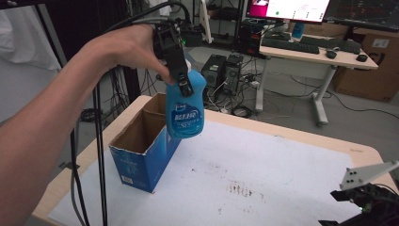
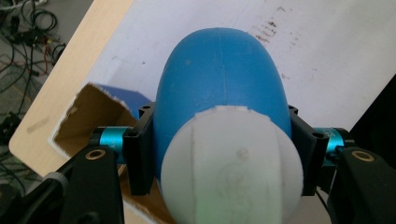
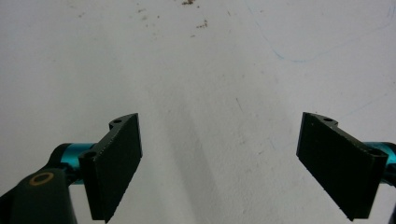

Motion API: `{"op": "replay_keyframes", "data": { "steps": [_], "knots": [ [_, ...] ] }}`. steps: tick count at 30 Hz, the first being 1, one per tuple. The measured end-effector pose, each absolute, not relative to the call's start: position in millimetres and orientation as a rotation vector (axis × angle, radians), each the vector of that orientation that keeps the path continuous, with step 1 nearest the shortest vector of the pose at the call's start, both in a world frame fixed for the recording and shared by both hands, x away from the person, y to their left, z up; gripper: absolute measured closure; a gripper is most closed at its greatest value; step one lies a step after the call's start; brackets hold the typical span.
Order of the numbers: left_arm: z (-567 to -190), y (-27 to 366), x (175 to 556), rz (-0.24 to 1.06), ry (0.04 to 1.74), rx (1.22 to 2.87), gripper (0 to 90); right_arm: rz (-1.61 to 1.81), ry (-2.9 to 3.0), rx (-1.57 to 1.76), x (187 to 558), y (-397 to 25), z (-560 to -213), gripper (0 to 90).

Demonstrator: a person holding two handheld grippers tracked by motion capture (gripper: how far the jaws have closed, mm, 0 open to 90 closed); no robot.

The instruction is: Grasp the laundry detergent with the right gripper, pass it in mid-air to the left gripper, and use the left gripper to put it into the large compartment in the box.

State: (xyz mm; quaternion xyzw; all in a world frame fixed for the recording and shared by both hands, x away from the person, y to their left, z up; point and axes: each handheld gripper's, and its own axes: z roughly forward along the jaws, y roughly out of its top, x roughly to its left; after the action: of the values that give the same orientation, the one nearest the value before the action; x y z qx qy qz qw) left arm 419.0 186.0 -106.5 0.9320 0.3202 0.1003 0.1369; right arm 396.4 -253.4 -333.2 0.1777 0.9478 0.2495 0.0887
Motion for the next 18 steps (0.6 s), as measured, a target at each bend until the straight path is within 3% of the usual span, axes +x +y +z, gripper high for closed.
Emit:
{"op": "replay_keyframes", "data": {
  "steps": [18],
  "knots": [
    [-102.7,245.1,416.7,0.351,1.245,2.601,38.3,0.664,2.829,0.554,395.9,-254.6,-343.2,13.4]
  ]
}}
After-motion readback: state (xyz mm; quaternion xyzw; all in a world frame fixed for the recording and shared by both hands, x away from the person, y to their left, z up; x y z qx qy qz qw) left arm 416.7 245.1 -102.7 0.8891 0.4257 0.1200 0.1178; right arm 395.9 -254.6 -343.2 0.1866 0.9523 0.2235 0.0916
